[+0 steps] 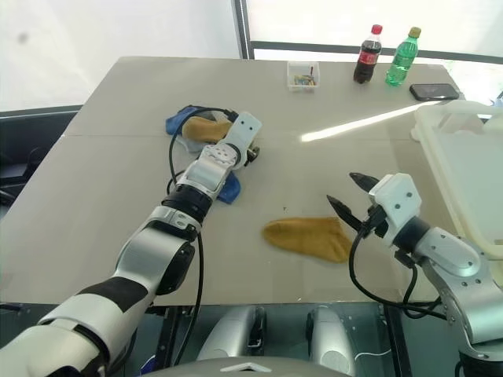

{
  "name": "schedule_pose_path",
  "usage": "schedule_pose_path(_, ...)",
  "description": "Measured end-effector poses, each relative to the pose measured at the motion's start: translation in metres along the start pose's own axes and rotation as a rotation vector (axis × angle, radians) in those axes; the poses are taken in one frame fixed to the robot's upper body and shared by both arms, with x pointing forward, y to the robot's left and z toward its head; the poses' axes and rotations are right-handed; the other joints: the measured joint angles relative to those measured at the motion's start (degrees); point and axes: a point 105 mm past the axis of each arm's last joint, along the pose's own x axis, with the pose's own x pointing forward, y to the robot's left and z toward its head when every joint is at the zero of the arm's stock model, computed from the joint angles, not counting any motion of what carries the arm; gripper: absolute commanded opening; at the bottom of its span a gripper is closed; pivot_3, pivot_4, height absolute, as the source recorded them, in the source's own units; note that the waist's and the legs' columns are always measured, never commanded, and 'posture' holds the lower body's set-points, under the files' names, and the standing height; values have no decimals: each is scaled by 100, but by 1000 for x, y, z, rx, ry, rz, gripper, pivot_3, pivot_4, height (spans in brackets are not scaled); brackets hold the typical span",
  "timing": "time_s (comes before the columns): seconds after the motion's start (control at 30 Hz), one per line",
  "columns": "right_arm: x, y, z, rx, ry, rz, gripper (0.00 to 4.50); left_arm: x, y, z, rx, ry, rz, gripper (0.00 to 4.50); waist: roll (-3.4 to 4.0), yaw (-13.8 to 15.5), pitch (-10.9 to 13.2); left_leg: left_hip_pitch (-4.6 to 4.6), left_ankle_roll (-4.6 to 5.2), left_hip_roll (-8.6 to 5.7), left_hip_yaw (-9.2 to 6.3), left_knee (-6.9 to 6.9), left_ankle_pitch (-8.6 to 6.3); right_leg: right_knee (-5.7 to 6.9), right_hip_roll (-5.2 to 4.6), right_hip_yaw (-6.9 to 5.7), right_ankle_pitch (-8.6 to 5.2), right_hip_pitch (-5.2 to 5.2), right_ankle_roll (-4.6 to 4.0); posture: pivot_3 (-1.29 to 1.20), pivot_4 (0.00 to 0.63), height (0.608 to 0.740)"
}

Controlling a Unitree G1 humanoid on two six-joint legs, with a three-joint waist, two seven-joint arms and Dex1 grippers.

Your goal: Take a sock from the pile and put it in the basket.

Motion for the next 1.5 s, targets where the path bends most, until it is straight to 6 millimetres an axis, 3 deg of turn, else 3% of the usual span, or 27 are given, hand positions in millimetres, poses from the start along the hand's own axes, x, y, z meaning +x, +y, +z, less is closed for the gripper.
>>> schedule_pose_path(0.23, -3, -4, 3, -6, -7, 1, 3135, 0, 1, -4, -17, 6, 14, 3169, 0, 4, 0, 2, 0, 0, 0, 0, 0, 1, -1, 0, 1, 1, 0, 0, 150, 729)
schedule_pose_path(0.33, -3, -4, 3, -7, -6, 1, 3252, 2, -3, -4, -18, -2, 11, 2375, 0, 14, -1, 4, 0, -1, 0, 1, 0, 4, -1, 0, 1, 2, 0, 0, 150, 729)
schedule_pose_path(0.5, -3, -4, 2, -5, -2, 0, 3252, 4, -11, -6, -13, -5, -13, 84, 0, -1, -1, 7, 0, -1, 2, 3, 0, 9, -1, 3, 2, 2, 1, 0, 150, 729)
schedule_pose_path(1.0, -6, -5, -1, -10, 12, -12, 3252, -4, -6, -16, -7, -41, -38, 32, 1, -5, -1, 16, -2, 0, 8, 2, 0, 18, -2, 15, 2, 2, 1, 0, 150, 729)
schedule_pose_path(1.37, -6, -7, -1, -18, 8, -17, 3252, -42, -43, 6, -67, -131, -338, 32, 2, 5, -1, 14, -4, -1, 7, 3, 2, 17, -5, 15, 1, 2, 0, 0, 150, 729)
schedule_pose_path(1.5, -5, -8, -2, -16, 9, -19, 3252, -53, -67, 8, -143, -108, -479, 32, 2, 2, -1, 14, -2, -1, 7, 4, 1, 18, -4, 15, 1, 2, 0, 0, 150, 729)
